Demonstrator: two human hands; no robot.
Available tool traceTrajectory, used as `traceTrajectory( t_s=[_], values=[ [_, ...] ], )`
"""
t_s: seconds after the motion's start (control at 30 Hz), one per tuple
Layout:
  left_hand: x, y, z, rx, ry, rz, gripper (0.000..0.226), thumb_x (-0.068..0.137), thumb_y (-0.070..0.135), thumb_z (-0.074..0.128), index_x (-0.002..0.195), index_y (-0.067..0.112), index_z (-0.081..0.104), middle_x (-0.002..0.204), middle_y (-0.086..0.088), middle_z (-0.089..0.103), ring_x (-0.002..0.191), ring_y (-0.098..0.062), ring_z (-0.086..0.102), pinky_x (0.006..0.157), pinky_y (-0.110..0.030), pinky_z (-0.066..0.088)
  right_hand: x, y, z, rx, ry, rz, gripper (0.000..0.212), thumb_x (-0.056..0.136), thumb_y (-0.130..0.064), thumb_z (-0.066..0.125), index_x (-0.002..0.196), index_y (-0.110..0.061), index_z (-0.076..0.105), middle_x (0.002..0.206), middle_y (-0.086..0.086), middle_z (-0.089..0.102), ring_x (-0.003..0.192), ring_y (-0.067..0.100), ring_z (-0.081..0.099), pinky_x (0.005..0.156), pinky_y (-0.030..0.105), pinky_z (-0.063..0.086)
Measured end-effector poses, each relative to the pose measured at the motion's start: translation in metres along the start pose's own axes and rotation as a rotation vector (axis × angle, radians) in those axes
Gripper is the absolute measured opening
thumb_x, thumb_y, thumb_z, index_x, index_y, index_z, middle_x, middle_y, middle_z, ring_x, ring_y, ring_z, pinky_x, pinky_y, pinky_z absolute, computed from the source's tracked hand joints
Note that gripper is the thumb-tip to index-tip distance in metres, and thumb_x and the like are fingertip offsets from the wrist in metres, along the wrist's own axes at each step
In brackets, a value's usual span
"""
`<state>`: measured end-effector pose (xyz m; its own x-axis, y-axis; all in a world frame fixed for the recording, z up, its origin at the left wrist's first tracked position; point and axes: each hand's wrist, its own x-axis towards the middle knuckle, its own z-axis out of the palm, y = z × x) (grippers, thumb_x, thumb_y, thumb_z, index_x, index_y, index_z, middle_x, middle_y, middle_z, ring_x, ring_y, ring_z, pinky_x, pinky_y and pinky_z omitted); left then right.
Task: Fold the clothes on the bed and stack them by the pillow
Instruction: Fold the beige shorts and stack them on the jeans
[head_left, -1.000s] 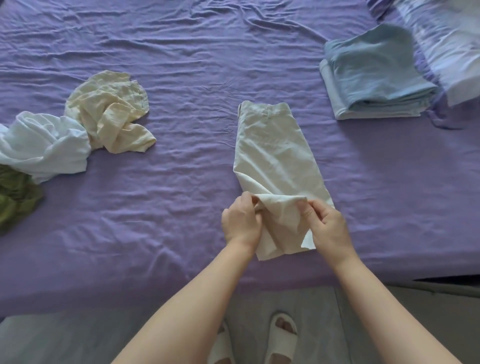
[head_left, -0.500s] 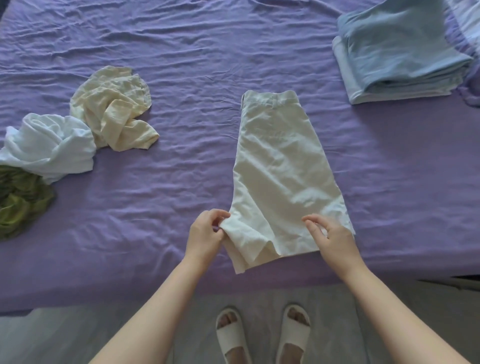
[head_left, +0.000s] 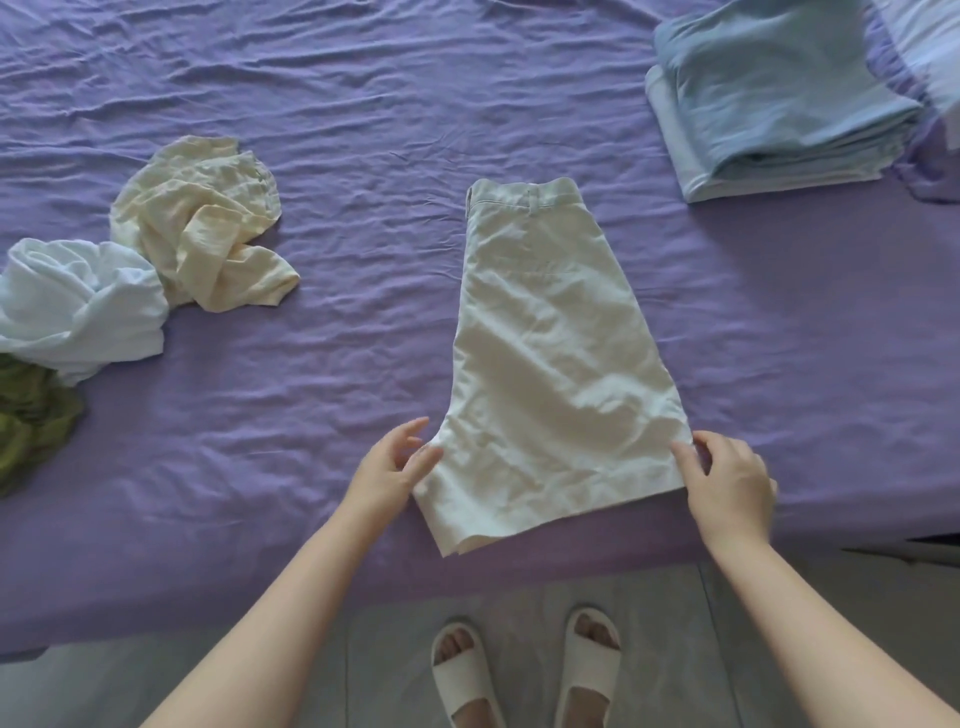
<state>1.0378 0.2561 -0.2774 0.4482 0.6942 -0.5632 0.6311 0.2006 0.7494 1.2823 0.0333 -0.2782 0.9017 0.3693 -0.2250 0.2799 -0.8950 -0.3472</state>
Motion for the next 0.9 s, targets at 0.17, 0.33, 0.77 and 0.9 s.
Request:
traceTrajectory(
  t_s=[0.17, 0.33, 0.77, 0.9],
  values=[
    [0.008, 0.003, 0.032, -0.001, 0.125, -0.168, 0.021, 0.081, 0.029, 0.072, 0.092, 0.014, 0.063, 0.092, -0.005, 0.069, 0.087, -0.024, 0.064, 0.084, -0.043, 0.052, 0.012, -0.003, 0.000, 0.145, -0.012, 0.044, 0.024, 0.092, -0.024, 0.055, 0.092, -0.001, 0.060, 0.107, 0.020, 0.057, 0.100, 0.036, 0.050, 0.084, 0.044, 0.039],
    [0.009, -0.004, 0.030, -0.076, 0.218, -0.206, 0.022, 0.078, 0.028, 0.075, 0.091, 0.017, 0.060, 0.096, 0.000, 0.066, 0.079, -0.012, 0.061, 0.067, -0.029, 0.050, 0.016, 0.003, -0.001, 0.145, -0.085, 0.051, 0.019, 0.091, -0.023, 0.055, 0.092, -0.004, 0.055, 0.101, 0.017, 0.059, 0.097, 0.035, 0.052, 0.085, 0.044, 0.040],
    [-0.020, -0.003, 0.045, -0.092, 0.437, -0.134, 0.065, 0.089, 0.037, 0.060, 0.142, 0.020, 0.028, 0.122, 0.003, 0.048, 0.117, -0.022, 0.047, 0.088, -0.028, 0.033, 0.006, 0.004, -0.004, 0.027, -0.132, -0.214, 0.017, 0.096, -0.025, 0.045, 0.089, -0.010, 0.039, 0.086, 0.006, 0.049, 0.077, 0.036, 0.052, 0.060, 0.038, 0.033],
    [-0.028, -0.013, 0.044, -0.182, 0.242, -0.316, 0.114, 0.065, 0.038, 0.081, 0.149, 0.016, 0.007, 0.142, -0.007, 0.043, 0.126, -0.026, 0.047, 0.102, -0.040, 0.043, 0.002, 0.012, 0.001, 0.144, -0.175, -0.169, 0.013, 0.094, -0.021, 0.050, 0.088, -0.014, 0.040, 0.078, 0.003, 0.050, 0.071, 0.027, 0.044, 0.060, 0.037, 0.030]
  ],
)
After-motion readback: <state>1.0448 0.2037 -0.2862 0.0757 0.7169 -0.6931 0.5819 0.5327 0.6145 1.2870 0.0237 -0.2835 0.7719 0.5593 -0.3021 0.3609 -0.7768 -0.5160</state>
